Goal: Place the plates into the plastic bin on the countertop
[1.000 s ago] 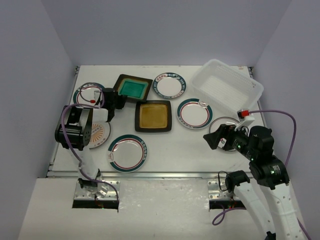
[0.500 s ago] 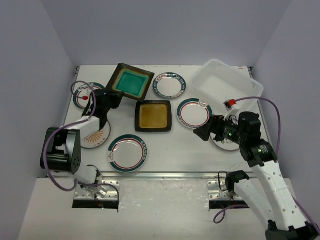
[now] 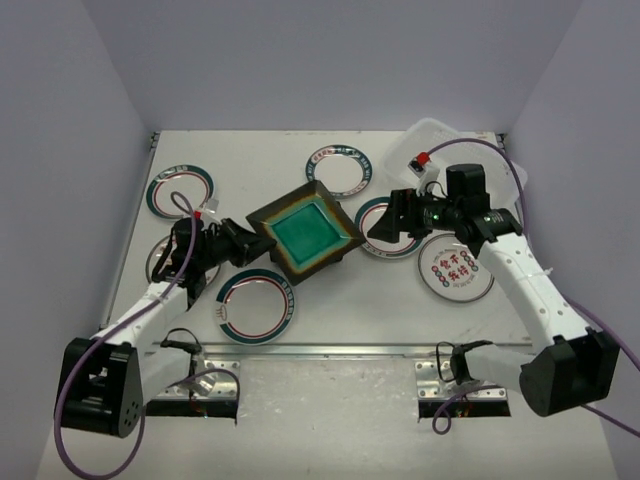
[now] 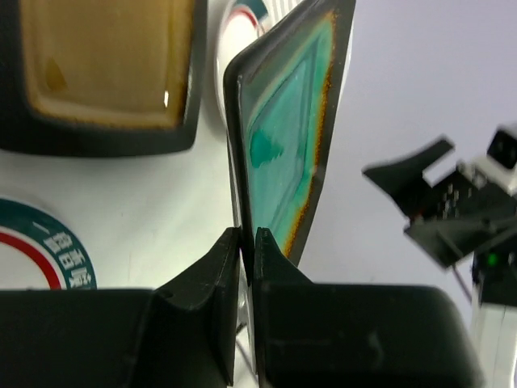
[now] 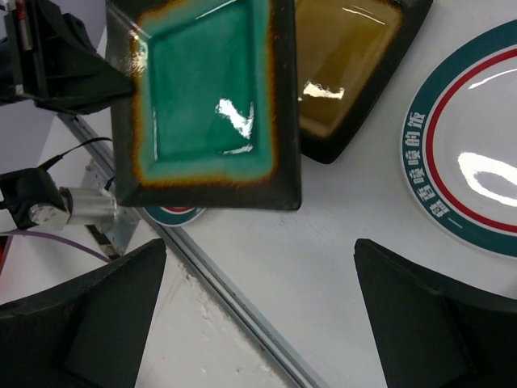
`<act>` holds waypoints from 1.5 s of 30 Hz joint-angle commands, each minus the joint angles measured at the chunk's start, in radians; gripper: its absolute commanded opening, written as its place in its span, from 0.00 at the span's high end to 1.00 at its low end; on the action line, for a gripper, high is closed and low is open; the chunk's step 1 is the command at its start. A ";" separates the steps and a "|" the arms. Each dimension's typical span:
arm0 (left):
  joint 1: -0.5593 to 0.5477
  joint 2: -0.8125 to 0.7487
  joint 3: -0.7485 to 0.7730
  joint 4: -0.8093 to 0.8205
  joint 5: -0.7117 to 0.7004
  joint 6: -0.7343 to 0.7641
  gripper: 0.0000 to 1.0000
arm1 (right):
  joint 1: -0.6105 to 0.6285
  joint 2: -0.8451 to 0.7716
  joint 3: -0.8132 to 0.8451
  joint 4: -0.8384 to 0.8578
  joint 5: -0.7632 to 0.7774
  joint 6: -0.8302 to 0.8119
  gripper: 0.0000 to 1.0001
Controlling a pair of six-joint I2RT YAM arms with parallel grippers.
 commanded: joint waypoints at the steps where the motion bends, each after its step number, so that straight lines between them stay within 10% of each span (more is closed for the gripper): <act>1: -0.004 -0.132 0.001 0.125 0.215 0.036 1.00 | -0.004 0.056 0.020 0.070 -0.086 -0.040 0.04; 13: -0.025 -0.207 -0.052 0.152 0.279 0.020 1.00 | 0.075 0.218 -0.090 0.378 -0.352 0.177 0.19; 19: -0.038 -0.193 -0.044 0.184 0.284 0.009 1.00 | 0.112 0.258 -0.111 0.434 -0.383 0.220 0.49; 24: -0.049 -0.172 -0.039 0.189 0.282 0.018 1.00 | 0.121 0.285 -0.124 0.486 -0.409 0.284 0.95; 30: -0.049 -0.177 0.040 -0.001 0.199 0.152 0.98 | 0.120 0.228 -0.187 0.584 -0.390 0.374 1.00; 38: -0.048 -0.155 0.328 -0.427 -0.276 0.285 0.15 | 0.060 0.058 -0.307 0.658 -0.192 0.580 1.00; 45: -0.048 -0.154 0.733 -0.708 -0.737 0.364 0.00 | -0.072 -0.061 -0.352 0.582 -0.106 0.692 1.00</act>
